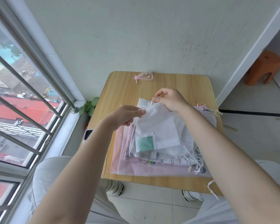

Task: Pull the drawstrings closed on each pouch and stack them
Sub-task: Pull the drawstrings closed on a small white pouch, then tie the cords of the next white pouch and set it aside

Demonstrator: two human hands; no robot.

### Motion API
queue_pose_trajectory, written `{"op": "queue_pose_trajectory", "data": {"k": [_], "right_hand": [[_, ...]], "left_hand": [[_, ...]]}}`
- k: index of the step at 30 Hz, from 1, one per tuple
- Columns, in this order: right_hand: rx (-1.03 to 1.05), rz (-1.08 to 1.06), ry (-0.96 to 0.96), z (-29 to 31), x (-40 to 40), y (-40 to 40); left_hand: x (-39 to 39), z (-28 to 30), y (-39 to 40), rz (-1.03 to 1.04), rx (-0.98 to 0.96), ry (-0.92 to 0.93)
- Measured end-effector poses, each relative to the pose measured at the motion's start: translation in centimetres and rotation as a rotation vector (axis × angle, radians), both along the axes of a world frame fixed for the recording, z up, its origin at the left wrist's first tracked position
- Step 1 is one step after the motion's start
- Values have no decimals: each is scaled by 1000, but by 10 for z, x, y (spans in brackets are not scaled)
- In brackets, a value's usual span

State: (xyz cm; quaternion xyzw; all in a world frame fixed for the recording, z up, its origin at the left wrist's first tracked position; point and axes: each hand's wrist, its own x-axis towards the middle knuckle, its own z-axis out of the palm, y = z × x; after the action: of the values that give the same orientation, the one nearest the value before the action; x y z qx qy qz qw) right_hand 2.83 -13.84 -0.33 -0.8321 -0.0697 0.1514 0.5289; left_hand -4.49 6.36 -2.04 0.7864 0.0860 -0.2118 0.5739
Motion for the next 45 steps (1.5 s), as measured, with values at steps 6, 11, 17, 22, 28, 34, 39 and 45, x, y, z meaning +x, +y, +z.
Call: {"op": "queue_pose_trajectory", "data": {"k": [6, 11, 17, 22, 28, 34, 39, 45], "right_hand": [[-12, 5, 50, 2, 34, 6], [-313, -316, -291, 5, 86, 9], [-309, -160, -274, -2, 116, 15], [-345, 33, -121, -19, 106, 16], [-859, 395, 62, -10, 68, 12], [-1257, 335, 4, -2, 35, -14], [-1244, 281, -1, 1, 20, -34], [-1076, 293, -95, 7, 2, -32]], "left_hand": [[41, -2, 3, -90, -31, 86], [87, -17, 9, 396, -173, 15], [143, -42, 6, 741, -472, 111], [140, -41, 2, 745, -158, 84], [96, -27, -32, -25, 450, -113], [59, -40, -60, -81, 882, -151], [39, -23, -59, 280, 727, -294], [19, -17, -45, 326, 522, -136]]}}
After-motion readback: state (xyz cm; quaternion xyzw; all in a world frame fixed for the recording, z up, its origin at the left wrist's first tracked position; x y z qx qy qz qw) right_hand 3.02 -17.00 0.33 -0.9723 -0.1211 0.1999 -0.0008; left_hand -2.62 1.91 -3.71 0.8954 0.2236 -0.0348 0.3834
